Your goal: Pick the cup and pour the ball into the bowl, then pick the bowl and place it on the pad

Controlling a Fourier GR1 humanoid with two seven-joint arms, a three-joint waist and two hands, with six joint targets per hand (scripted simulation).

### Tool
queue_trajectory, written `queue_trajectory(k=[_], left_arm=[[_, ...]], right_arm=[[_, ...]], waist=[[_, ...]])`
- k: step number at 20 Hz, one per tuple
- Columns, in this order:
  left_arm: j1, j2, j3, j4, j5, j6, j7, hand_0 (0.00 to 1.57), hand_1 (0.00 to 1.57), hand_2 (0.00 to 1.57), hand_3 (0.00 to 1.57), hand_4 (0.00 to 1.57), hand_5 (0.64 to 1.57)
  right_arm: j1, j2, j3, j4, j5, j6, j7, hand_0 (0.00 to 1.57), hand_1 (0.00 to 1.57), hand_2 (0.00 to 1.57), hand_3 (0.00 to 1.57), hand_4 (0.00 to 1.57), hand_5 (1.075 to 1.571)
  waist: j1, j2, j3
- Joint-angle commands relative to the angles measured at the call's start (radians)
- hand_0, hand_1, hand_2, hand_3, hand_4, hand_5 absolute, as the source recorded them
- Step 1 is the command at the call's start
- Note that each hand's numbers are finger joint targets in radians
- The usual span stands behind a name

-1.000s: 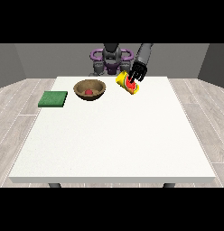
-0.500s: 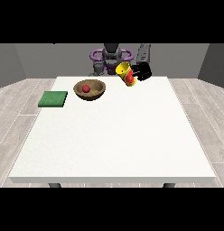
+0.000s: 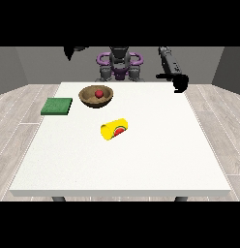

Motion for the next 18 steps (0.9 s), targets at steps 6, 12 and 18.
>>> queue_trajectory(k=[6,12,18], left_arm=[[-0.155,0.302,0.056,0.023,0.078,-0.209,0.180,0.00,0.00,0.00,0.00,0.00,1.515],[-0.242,0.381,0.027,-0.036,0.066,-0.212,0.291,0.00,0.00,0.00,0.00,0.00,1.523],[-0.257,0.415,0.013,-0.064,0.061,-0.206,0.343,0.00,0.00,0.00,0.00,0.00,1.544]], right_arm=[[-0.008,0.065,0.025,0.185,0.082,-0.028,-0.142,0.00,0.00,0.00,0.00,0.48,1.570],[-0.067,0.072,-0.057,0.471,0.022,0.027,-0.313,0.00,0.00,0.00,0.00,0.42,1.570],[-0.145,0.021,-0.125,0.689,-0.007,0.076,-0.369,0.00,0.00,0.00,0.00,0.32,1.571]], waist=[[0.036,0.085,0.0069],[0.053,0.122,0.0083],[0.045,0.090,0.0071]])
